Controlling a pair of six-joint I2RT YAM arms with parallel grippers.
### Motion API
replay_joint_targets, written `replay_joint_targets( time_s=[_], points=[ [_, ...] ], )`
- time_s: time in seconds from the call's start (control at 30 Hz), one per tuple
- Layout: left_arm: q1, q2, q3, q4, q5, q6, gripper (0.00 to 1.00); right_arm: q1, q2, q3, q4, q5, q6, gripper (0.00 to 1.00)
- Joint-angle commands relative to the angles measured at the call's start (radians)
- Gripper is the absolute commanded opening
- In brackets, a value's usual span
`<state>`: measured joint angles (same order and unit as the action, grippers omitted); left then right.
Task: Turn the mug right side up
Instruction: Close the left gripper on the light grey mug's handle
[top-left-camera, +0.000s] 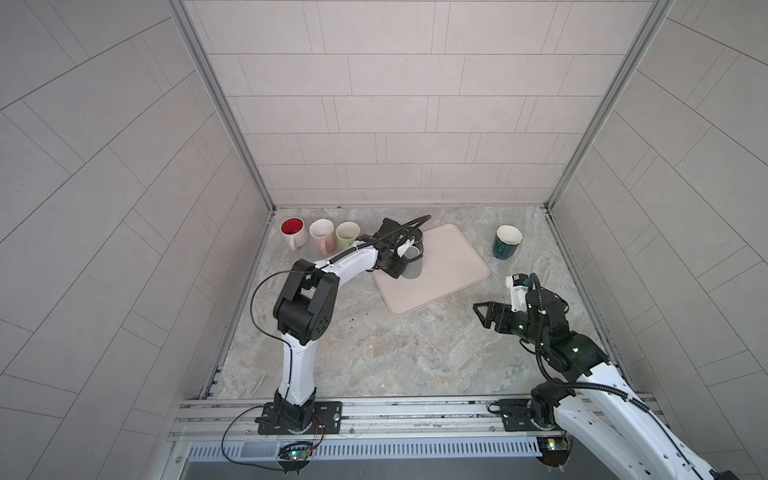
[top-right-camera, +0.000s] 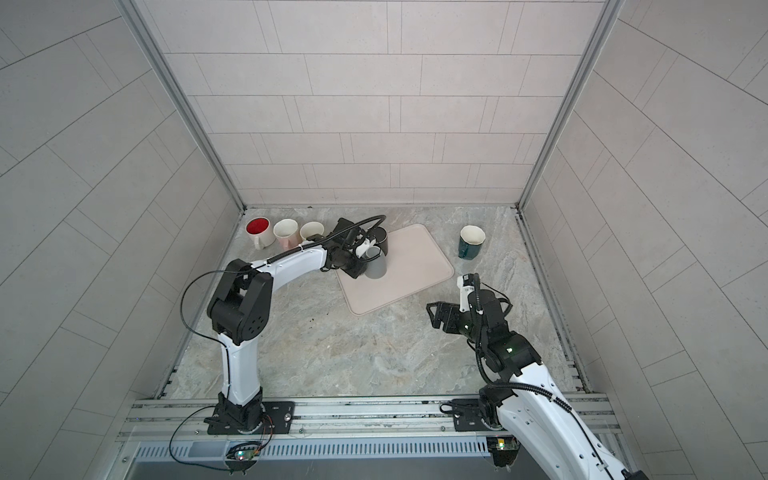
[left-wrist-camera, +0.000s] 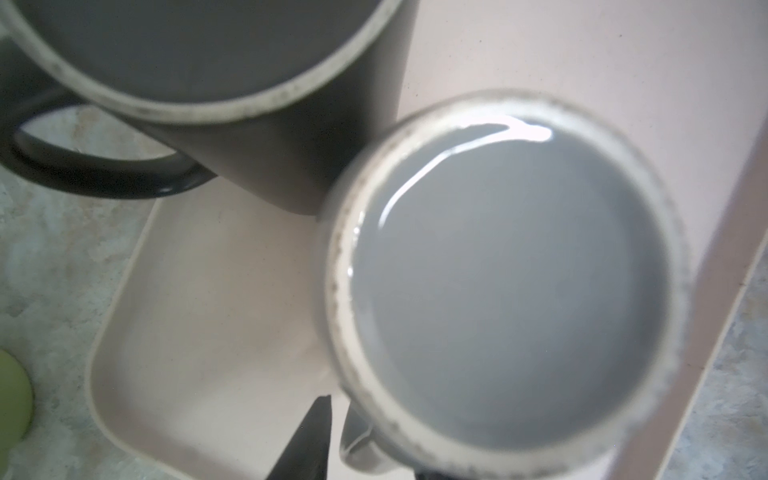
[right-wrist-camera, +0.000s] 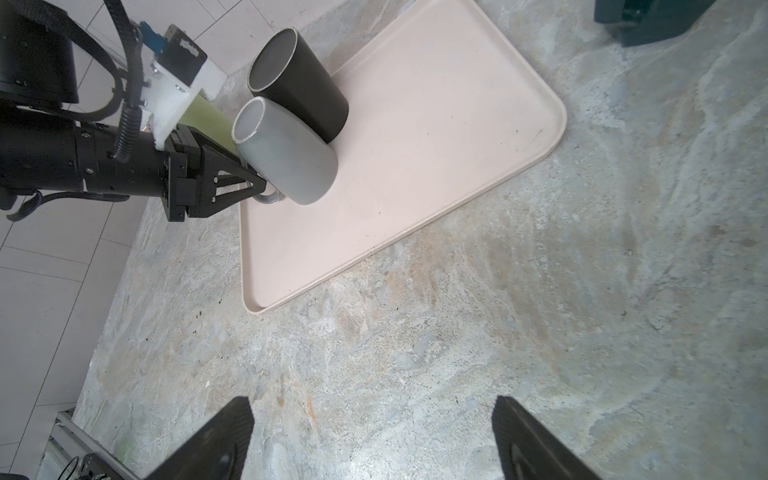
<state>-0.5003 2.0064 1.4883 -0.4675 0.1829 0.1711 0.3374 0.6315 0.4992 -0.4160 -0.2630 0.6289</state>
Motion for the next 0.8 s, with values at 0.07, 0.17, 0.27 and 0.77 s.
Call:
replay_joint_targets(
  time_s=[0.07, 0.17, 0.27, 0.77],
  points=[
    [-0.001, -0.003, 0.056, -0.034, 0.007, 0.004, 0.31, -0.004, -0.003, 0.004, 0.005, 0.014, 0.000, 0.92],
    [-0.001, 0.002, 0.063, -0.036, 0.011, 0.002, 0.25, -0.005, -0.006, 0.002, 0.003, 0.016, -0.001, 0.92],
    [-0.001, 0.008, 0.065, -0.034, 0.013, -0.004, 0.25, -0.004, -0.007, 0.001, 0.002, 0.016, -0.003, 0.92],
    [-0.002, 0.048, 0.093, -0.040, 0.016, -0.015, 0.22, -0.004, -0.012, 0.002, 0.002, 0.013, 0.002, 0.92]
  ],
)
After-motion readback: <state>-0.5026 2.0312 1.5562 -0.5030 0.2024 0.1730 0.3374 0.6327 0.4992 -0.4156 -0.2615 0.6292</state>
